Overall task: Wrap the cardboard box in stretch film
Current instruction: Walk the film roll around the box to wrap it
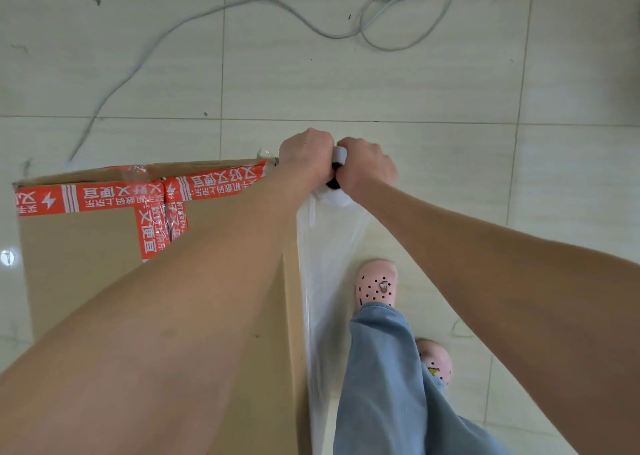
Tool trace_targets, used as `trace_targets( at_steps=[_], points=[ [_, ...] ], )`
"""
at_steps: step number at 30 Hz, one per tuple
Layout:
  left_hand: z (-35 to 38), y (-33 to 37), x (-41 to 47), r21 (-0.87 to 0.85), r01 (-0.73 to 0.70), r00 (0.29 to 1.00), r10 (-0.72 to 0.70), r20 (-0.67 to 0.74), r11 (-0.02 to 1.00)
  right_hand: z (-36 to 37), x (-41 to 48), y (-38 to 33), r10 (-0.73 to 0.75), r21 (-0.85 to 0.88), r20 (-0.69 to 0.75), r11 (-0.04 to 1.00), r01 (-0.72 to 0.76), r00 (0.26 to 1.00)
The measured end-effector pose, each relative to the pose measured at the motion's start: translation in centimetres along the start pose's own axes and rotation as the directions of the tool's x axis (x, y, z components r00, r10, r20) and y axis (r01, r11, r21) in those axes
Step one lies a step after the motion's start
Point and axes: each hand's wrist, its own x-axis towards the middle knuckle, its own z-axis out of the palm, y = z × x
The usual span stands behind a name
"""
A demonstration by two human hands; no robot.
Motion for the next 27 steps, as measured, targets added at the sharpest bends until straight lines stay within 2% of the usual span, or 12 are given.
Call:
trace_targets(
  at_steps=[3,5,7,9,10,17,23,27],
  points=[
    [-0.9,0.3,0.6,-0.012,0.051,0.998,-0.052,-0.033,0.999,-0.9,0.7,0.0,0.011,0.031,-0.077,0.999,-0.008,0.997],
    [-1.4,0.6,0.9,-0.029,0.071,0.997,-0.072,-0.041,0.997,-0.6,1.0,0.3,0.149,0.232,-0.065,0.964,-0.131,0.987],
    [-1.7,0.6,1.1,-0.019,0.085,0.996,-0.085,-0.035,0.996,-0.2,1.0,0.3,0.325,0.45,0.102,0.828,-0.335,0.94],
    [-1.8,0.1,1.2,-0.004,0.101,0.995,-0.101,-0.024,0.995,0.4,1.0,0.3,0.355,0.529,0.266,0.723,-0.444,0.896],
    [-1.8,-0.2,1.3,0.003,0.107,0.994,-0.107,-0.018,0.994,0.8,1.1,0.2,0.338,0.536,0.288,0.719,-0.443,0.896],
    [-2.5,-2.5,2.6,-0.032,0.17,0.985,-0.171,-0.01,0.985,1.2,2.9,-1.9,0.245,0.556,0.154,0.779,-0.289,0.957],
    [-3.0,-6.0,3.5,-0.143,0.267,0.963,-0.267,0.02,0.953,0.6,5.2,-4.5,0.085,0.357,0.062,0.928,-0.101,0.994],
    [-3.1,-7.6,4.1,-0.206,0.281,0.96,-0.277,0.05,0.937,0.1,6.1,-5.9,0.018,0.272,0.003,0.962,-0.018,1.0]
  ],
)
